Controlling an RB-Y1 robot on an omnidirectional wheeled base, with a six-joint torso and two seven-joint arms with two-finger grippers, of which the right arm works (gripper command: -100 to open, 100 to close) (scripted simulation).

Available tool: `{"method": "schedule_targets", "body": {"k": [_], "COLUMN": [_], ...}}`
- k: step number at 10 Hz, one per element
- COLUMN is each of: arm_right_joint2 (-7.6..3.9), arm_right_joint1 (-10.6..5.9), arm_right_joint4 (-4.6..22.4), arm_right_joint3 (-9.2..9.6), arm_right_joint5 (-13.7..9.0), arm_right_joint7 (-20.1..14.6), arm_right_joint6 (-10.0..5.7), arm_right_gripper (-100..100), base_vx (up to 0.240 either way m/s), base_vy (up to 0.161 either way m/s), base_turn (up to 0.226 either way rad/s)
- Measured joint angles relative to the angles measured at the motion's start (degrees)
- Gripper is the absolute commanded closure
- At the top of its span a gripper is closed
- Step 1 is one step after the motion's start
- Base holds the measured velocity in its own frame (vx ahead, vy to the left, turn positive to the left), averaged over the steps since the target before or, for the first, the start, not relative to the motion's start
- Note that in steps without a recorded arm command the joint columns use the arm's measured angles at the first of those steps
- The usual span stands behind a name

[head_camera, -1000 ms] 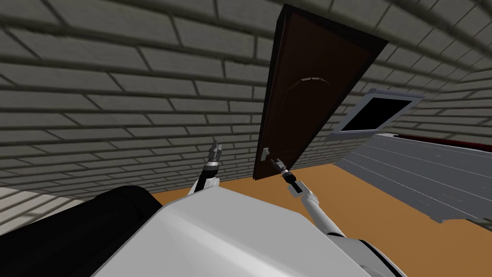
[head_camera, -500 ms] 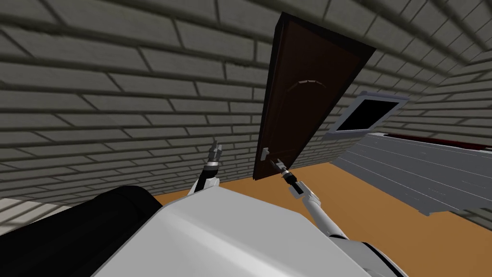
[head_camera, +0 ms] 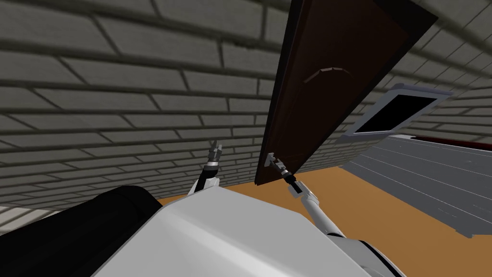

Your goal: Pull the door open

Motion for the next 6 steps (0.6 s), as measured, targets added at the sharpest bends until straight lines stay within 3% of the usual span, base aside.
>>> {"method": "schedule_targets", "body": {"k": [1,2,6], "arm_right_joint2": [0.22,0.26,0.22], "arm_right_joint1": [-0.10,-0.14,-0.10], "arm_right_joint4": [0.1,0.1,0.1], "arm_right_joint3": [-0.11,-0.12,-0.06], "arm_right_joint5": [0.0,0.0,0.0], "arm_right_joint7": [0.2,0.3,0.3], "arm_right_joint6": [0.20,0.24,0.28], "arm_right_gripper": [-100,100,100], "base_vx": [0.074,-0.006,-0.017], "base_vy": [0.039,-0.003,-0.011], "base_turn": [0.004,-0.003,0.003]}}
